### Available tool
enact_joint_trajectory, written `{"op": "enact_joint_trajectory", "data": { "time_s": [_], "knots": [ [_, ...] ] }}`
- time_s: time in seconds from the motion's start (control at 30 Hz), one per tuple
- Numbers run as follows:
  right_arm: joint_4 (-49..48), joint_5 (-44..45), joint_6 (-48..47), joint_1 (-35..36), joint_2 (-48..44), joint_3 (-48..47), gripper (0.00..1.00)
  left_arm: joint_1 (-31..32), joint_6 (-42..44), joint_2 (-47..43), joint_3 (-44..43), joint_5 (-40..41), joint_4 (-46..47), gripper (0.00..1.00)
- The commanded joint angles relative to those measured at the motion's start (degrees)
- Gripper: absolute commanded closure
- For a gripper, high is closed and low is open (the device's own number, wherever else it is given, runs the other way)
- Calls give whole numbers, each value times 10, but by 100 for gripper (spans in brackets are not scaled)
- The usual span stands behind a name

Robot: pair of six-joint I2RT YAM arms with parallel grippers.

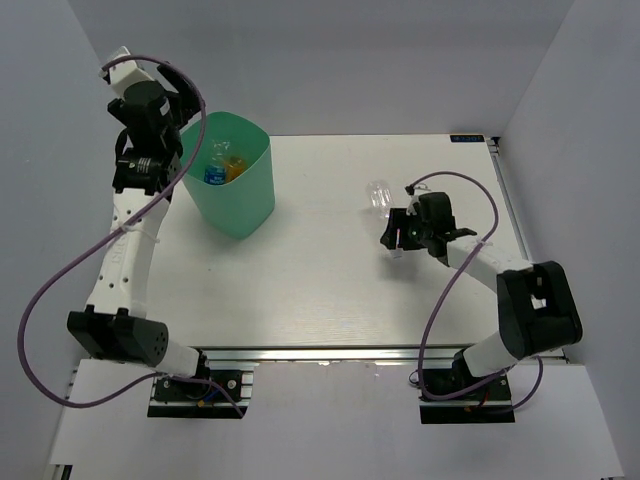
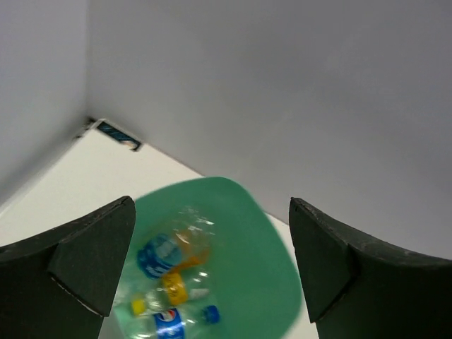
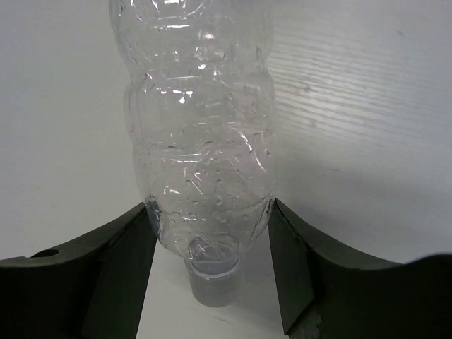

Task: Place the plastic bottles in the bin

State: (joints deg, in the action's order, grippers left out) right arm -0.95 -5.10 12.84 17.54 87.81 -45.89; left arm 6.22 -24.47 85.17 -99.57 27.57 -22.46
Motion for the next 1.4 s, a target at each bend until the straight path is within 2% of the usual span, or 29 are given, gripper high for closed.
{"op": "enact_joint_trajectory", "data": {
  "time_s": [0.0,0.1,0.13,0.27,0.37,0.53,0.73,0.93,1.17,1.2,1.27,1.3,1.37],
  "knots": [
    [-51,-111,-5,0,-71,8,77,10,-25,-68,23,-149,33,2],
    [-70,-183,1,1,-118,26,78,57,-39,-99,93,-217,101,2],
    [-72,-203,0,2,-126,30,78,96,-41,-104,124,-217,112,2],
    [-62,-278,1,14,-177,39,78,186,-39,-92,180,-225,139,2],
    [-71,-296,18,21,-207,46,78,229,-57,-79,232,-266,181,2],
    [-71,-317,39,28,-226,37,77,300,-67,-64,280,-256,245,2],
    [-84,-341,61,39,-219,19,78,345,-73,-34,292,-235,259,2],
    [-123,-387,85,52,-213,14,79,353,-73,0,283,-204,255,2],
    [-171,-385,100,62,-245,23,80,353,-75,24,275,-205,243,2],
    [-172,-385,100,62,-247,22,80,353,-76,24,276,-206,248,4],
    [-168,-387,97,62,-250,24,75,353,-80,20,278,-211,254,15],
    [-163,-384,97,63,-250,26,60,353,-80,18,281,-213,263,29],
    [-153,-366,97,63,-252,30,45,353,-79,10,283,-221,268,46]
  ]
}}
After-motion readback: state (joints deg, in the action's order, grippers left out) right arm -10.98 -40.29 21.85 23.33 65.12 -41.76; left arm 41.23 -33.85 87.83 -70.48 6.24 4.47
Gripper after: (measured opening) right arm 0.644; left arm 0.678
